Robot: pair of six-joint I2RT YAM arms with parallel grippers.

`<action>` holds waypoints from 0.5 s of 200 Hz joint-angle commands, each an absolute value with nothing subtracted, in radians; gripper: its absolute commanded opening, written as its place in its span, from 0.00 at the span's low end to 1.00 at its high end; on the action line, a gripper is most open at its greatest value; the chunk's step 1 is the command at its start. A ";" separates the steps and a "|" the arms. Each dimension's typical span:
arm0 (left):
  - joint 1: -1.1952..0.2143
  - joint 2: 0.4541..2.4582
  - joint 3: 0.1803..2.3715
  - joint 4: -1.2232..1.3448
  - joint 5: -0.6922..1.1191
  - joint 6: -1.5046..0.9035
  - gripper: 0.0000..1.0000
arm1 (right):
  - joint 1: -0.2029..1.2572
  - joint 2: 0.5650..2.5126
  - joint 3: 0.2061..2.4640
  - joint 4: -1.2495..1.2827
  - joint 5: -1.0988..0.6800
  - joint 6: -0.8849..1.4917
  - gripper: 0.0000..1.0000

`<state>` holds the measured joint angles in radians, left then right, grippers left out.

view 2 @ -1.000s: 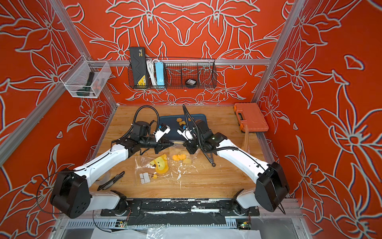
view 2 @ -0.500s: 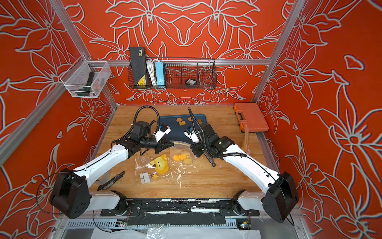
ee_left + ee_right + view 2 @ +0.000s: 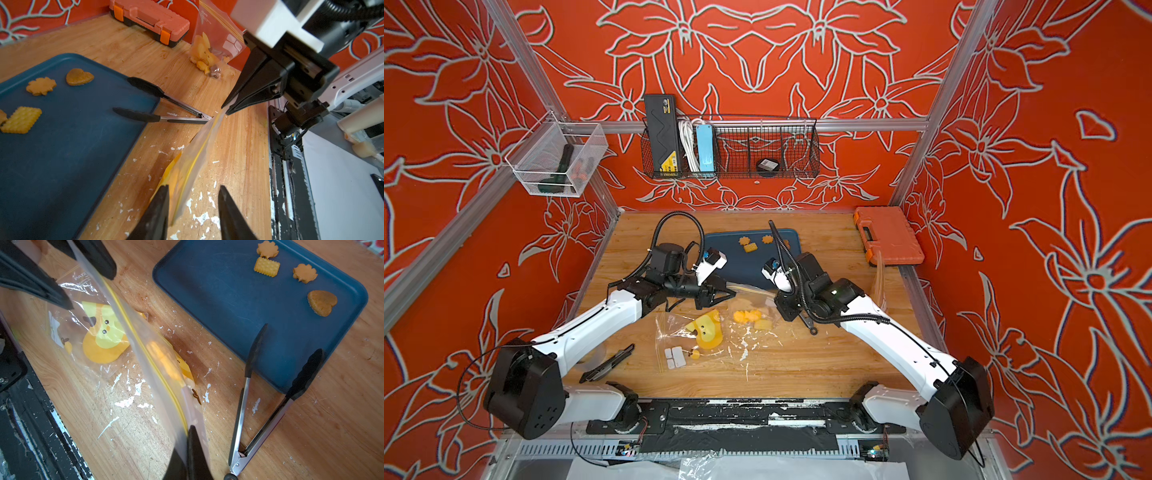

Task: Put the cookies into a resealable bag to prevent moisture
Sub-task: Pick up the ziploc bag from the center of the board.

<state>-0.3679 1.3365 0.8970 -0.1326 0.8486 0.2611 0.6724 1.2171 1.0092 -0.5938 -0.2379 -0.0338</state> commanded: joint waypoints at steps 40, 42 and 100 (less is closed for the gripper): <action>-0.386 1.370 0.925 -0.123 0.853 0.257 0.19 | 0.668 1.212 1.000 -0.589 -0.267 -0.031 0.00; -0.388 1.370 0.926 -0.123 0.850 0.254 0.20 | 0.668 1.213 1.001 -0.588 -0.268 -0.030 0.00; -0.425 1.419 0.973 -0.151 0.784 0.251 0.00 | 0.669 1.217 0.993 -0.563 -0.273 -0.013 0.00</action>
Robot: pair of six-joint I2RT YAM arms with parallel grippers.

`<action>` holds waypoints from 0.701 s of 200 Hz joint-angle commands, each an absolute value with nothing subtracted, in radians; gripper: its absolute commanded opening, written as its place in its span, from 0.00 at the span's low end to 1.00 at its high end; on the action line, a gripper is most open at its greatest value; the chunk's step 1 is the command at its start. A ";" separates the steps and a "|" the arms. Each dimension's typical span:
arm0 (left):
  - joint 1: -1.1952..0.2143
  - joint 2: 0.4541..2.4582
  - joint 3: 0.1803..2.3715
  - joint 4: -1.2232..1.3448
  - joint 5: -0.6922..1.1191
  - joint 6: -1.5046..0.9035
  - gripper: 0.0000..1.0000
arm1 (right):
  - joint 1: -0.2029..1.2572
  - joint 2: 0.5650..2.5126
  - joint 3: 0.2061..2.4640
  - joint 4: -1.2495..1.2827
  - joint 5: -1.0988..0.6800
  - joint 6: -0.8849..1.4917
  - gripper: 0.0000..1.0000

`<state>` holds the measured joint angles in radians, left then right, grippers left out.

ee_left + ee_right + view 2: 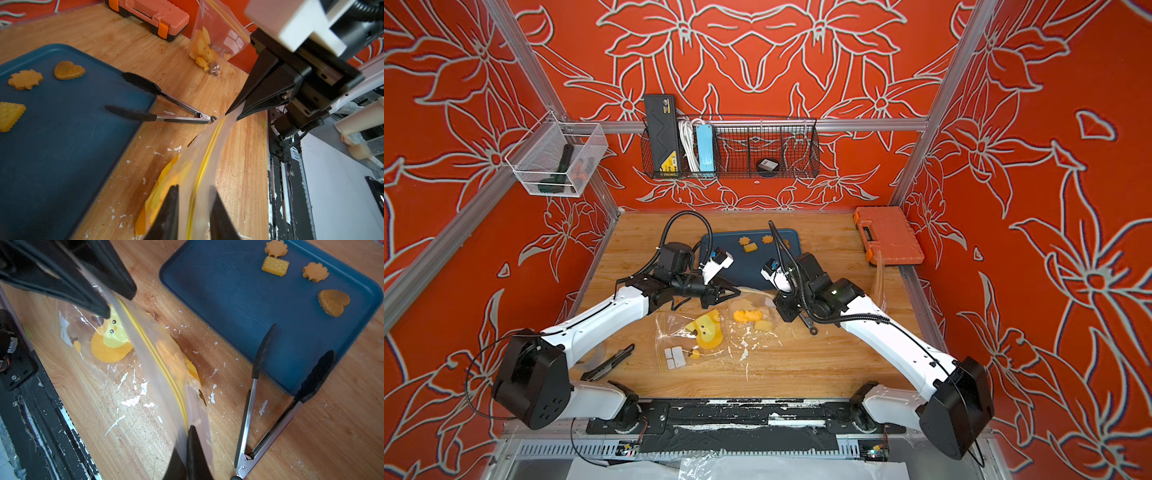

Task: Put the cookies into a resealable bag to prevent moisture
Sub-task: Pick up the ziploc bag from the center of the board.

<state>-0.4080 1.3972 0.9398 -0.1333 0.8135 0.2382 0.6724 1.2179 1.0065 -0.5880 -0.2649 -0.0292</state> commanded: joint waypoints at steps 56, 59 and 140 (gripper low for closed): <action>-0.425 1.316 0.921 -0.140 0.556 0.173 0.36 | 0.669 1.157 1.010 -0.593 -0.113 0.061 0.00; -0.425 1.307 0.918 -0.138 0.536 0.160 0.42 | 0.668 1.151 1.015 -0.600 -0.105 0.066 0.00; -0.423 1.245 0.996 -0.321 0.047 -0.224 1.00 | 0.460 1.168 1.351 -0.932 0.113 0.200 0.00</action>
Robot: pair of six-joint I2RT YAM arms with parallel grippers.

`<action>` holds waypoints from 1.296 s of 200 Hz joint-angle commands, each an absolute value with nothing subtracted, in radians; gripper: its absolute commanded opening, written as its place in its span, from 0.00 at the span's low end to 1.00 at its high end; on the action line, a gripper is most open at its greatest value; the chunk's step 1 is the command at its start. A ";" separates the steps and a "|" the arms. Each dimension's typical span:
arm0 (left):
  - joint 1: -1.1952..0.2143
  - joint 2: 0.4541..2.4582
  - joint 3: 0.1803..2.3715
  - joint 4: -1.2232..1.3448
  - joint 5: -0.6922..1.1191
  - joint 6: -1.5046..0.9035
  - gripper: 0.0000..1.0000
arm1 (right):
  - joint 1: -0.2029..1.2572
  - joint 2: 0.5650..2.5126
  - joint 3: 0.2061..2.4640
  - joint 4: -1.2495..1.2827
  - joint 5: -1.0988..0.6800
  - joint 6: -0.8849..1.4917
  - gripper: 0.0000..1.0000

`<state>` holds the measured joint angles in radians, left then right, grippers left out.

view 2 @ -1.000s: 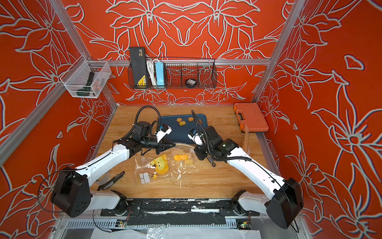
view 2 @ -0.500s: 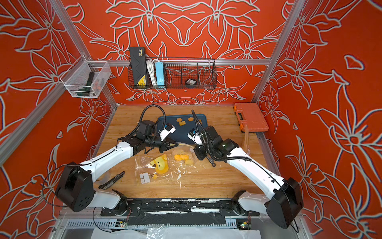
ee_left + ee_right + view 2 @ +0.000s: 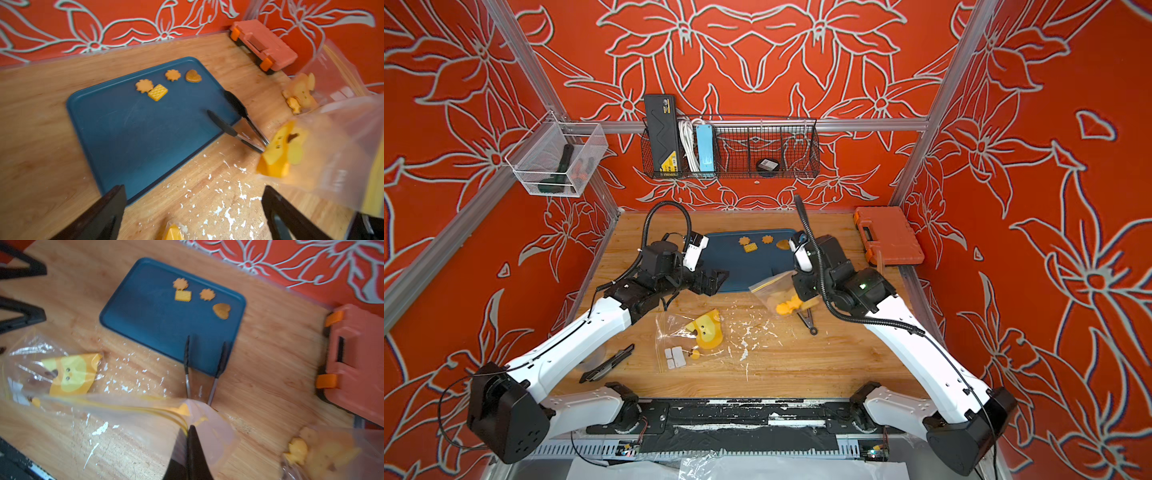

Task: Put the cookies into a resealable bag to prevent moisture
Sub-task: Pick up the ziploc bag from the center of the board, then place the ziploc bag at the center of the board.

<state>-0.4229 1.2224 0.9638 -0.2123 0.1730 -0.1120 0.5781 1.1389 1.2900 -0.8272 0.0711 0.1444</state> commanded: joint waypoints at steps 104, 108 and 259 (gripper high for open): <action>-0.423 1.214 0.941 -0.350 0.137 -0.280 1.00 | 0.119 1.309 1.379 -0.919 0.233 0.379 0.00; -0.423 1.213 0.939 -0.350 0.141 -0.283 1.00 | 0.110 1.305 1.369 -0.915 0.228 0.389 0.00; -0.389 1.110 0.937 -0.550 -0.165 -0.460 1.00 | 0.159 1.025 1.184 -0.760 0.128 0.228 0.57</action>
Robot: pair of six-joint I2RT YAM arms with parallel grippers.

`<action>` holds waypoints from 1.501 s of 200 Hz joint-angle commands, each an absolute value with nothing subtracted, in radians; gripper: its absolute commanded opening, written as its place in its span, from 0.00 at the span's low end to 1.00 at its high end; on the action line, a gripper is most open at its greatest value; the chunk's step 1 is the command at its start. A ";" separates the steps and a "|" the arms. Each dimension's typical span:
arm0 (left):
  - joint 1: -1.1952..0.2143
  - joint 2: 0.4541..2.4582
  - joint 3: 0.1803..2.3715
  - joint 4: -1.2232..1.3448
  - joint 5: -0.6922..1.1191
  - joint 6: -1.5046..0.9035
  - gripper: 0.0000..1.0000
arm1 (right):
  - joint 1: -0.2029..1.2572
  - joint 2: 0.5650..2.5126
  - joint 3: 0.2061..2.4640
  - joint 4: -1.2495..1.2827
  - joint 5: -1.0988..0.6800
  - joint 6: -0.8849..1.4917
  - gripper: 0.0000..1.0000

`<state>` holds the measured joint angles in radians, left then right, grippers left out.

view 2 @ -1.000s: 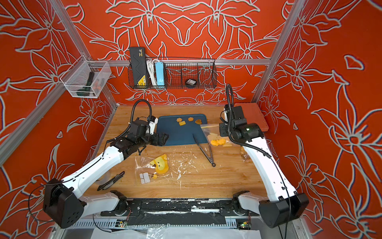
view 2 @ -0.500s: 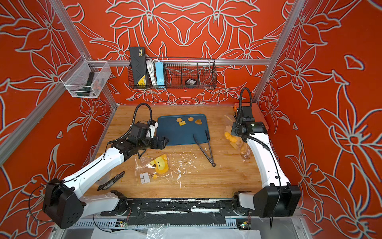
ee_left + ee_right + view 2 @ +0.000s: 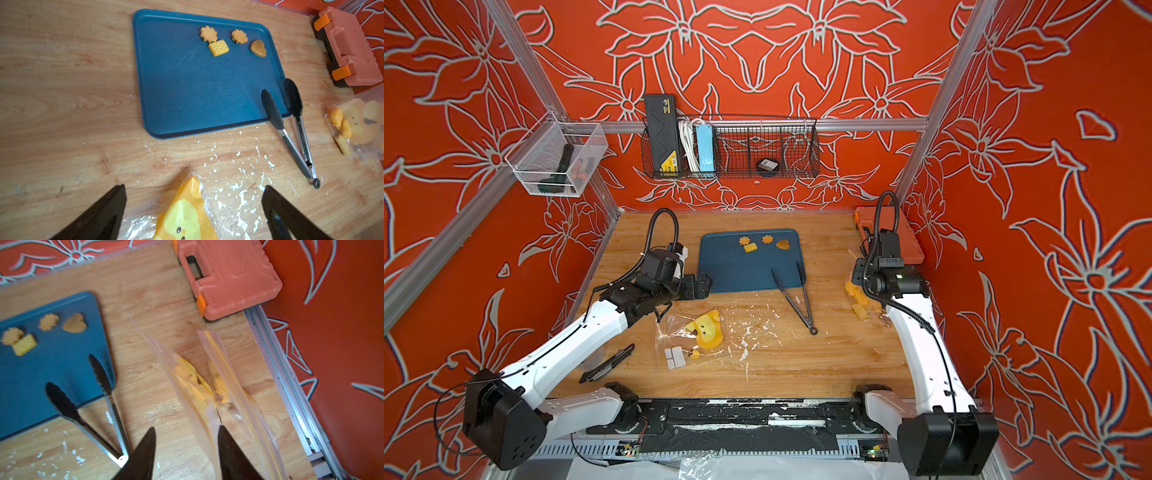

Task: Put the cookies into a resealable bag to prevent moisture
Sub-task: Place the ziploc bag at the center of the board, then pick up the ziploc bag from the center of the board.

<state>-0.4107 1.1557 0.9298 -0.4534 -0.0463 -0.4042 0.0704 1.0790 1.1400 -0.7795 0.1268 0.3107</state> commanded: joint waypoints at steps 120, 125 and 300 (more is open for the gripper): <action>0.008 1.009 0.778 -0.698 -0.061 -0.752 0.97 | 1.099 1.475 1.046 -0.301 -0.120 0.447 0.76; 0.025 1.013 0.770 -0.684 -0.037 -0.748 0.96 | 1.112 1.499 1.045 -0.293 -0.128 0.449 0.77; 0.092 1.058 0.743 -0.629 0.024 -0.660 0.88 | 1.177 1.844 1.118 -0.243 -0.097 0.505 0.46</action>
<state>0.0853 1.0592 0.7525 -0.6407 0.0093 -0.6769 1.1828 1.8187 1.0885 -0.2584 -0.1276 0.4629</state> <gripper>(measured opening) 0.898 0.520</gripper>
